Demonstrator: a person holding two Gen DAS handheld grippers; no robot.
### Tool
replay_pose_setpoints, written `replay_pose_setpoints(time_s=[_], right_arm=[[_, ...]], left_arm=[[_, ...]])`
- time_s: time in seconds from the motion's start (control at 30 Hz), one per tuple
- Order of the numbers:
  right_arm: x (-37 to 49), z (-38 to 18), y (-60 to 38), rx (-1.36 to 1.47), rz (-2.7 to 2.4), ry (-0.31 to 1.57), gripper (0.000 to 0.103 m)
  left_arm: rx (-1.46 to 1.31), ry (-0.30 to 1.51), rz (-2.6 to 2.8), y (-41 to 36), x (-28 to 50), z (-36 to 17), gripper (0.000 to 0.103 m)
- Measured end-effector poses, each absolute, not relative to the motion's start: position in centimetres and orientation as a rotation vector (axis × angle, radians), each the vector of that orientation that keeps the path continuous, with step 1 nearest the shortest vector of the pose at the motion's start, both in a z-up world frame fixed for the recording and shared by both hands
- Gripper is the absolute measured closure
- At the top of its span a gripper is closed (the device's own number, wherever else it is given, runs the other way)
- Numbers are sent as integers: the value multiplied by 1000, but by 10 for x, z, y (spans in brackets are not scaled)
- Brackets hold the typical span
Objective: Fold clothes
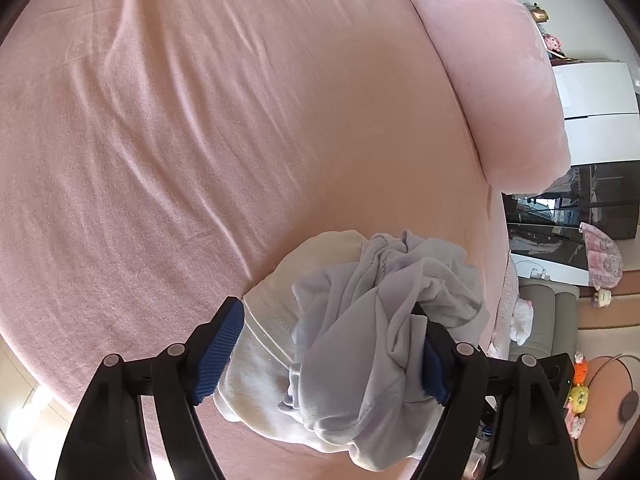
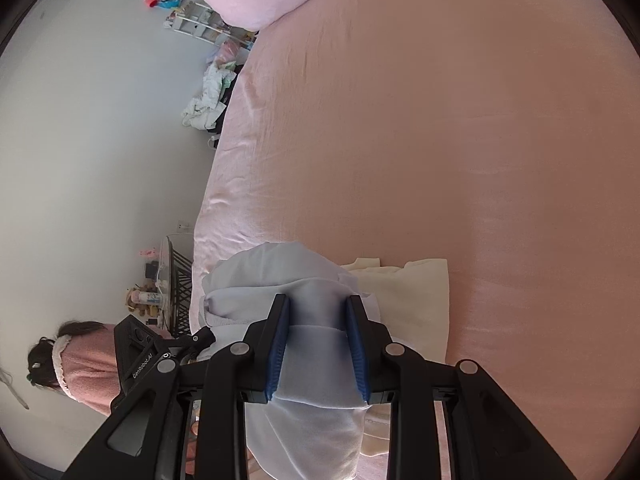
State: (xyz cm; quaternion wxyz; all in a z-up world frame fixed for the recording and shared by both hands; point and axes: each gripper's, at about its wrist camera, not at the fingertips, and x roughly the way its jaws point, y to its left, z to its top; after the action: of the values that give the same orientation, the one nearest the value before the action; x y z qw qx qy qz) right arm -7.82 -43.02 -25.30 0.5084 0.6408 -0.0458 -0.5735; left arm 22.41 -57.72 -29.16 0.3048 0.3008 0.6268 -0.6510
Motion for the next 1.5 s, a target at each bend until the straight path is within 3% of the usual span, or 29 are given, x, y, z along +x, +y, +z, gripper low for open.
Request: replay_pose_setpoints(time_s=[0.2,0.43,0.47,0.6,0.7,0.93,1.37,1.5], right_arm=[[-69,-250,-448,1494,-1450,57,73],[-80,-228,-438,1451,-1379,76,69],[-80,-224,-433,1427,-1388,73,65],[-88,-208,-410,1381,-1389,-71,27],[-90,-199,-398,1389,-1385,-119,27],[-64,-176,-395,1301,-1442,103,26],[-20,-154,-356,1224,-1458,132,26],[-7,-141,-339,1174,-1474,137,26]], left_arm=[[739,1748,-1692,-569,231,-300,8],[559,1840,-1738,-559,234,-285,8],[550,1833,-1743,-558,233,-279,8],[519,1799,-1764,-554,230,-255,6],[520,1748,-1808,-551,234,-237,5],[522,1621,-1904,-542,244,-195,5],[605,1155,-2034,-462,252,-144,4],[605,1091,-2053,-436,251,-136,4]])
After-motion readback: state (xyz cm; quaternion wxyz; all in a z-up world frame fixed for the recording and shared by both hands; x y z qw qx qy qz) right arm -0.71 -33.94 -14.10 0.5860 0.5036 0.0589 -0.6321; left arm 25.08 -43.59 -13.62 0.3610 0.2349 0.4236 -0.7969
